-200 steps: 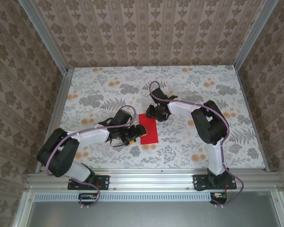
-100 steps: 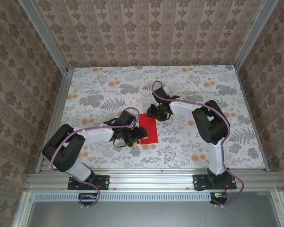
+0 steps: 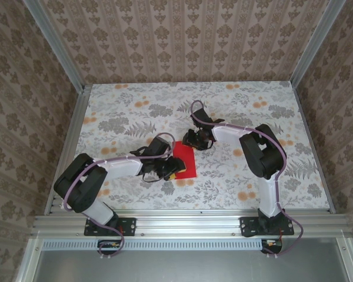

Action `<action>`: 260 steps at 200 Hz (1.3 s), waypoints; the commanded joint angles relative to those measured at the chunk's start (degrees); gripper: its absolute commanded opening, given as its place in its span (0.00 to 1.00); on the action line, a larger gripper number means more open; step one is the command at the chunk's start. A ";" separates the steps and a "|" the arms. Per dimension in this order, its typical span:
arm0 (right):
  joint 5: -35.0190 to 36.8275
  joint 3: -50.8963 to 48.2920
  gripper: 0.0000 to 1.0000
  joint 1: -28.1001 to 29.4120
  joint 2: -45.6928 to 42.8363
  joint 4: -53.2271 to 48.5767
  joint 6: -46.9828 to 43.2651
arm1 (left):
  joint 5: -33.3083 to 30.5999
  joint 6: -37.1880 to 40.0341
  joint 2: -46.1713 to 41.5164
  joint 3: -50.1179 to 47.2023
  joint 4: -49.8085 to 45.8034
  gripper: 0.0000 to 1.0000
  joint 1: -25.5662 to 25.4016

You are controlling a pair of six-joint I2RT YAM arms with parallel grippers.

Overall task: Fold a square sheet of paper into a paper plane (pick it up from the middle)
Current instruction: Fold the triangle a second time at the center of the table.

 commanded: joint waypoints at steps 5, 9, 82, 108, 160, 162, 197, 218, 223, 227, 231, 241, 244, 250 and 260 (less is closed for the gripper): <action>4.07 -4.20 0.40 -1.11 4.99 -3.30 0.72 | -0.34 -1.93 1.33 -0.28 2.55 0.44 -0.37; 3.81 -4.36 0.40 -1.12 4.92 -3.05 0.78 | -0.53 -2.28 1.48 -0.45 2.86 0.43 -0.37; -3.25 -5.45 0.39 -2.11 -3.53 -0.22 -1.98 | -6.44 2.15 2.77 2.27 -4.67 0.08 -0.03; -7.25 -7.11 0.37 -2.12 -8.11 0.84 -5.67 | -8.85 9.65 2.48 5.06 -13.96 0.04 0.52; -11.73 -10.09 0.29 -0.64 -9.97 1.81 -9.03 | -10.91 20.78 2.76 10.66 -25.87 0.02 1.85; -11.80 -10.09 0.28 -0.56 -9.88 1.76 -9.10 | -10.89 20.87 2.73 10.74 -25.96 0.02 1.94; -12.64 -9.19 0.27 0.17 -7.23 2.72 -8.86 | -10.26 21.54 4.13 12.53 -26.43 0.02 2.28; -12.53 -7.61 0.26 0.17 -4.99 2.20 -9.05 | -10.18 21.55 4.40 13.07 -26.38 0.03 2.28; -12.42 -7.32 0.26 0.17 -4.52 2.06 -9.08 | -10.21 21.54 4.40 13.28 -26.50 0.03 2.31; -12.21 -7.08 0.26 0.17 -4.01 1.88 -9.05 | -10.19 21.47 4.50 13.29 -26.53 0.03 2.27; -12.00 -6.83 0.26 0.17 -3.66 1.61 -9.04 | -10.13 21.51 4.56 13.38 -26.55 0.04 2.26; -11.49 -6.53 0.24 0.17 -2.93 1.18 -9.04 | -9.73 21.24 4.47 13.41 -26.23 0.05 2.26; -11.22 -6.57 0.24 0.17 -2.77 1.05 -8.99 | -9.59 21.15 4.41 13.35 -26.04 0.06 2.26; -10.88 -6.58 0.24 0.20 -2.55 0.74 -8.90 | -9.20 20.77 4.34 13.30 -25.65 0.08 2.29; -10.53 -6.87 0.24 0.18 -2.30 0.63 -8.95 | -8.30 20.05 4.06 13.10 -24.62 0.14 2.28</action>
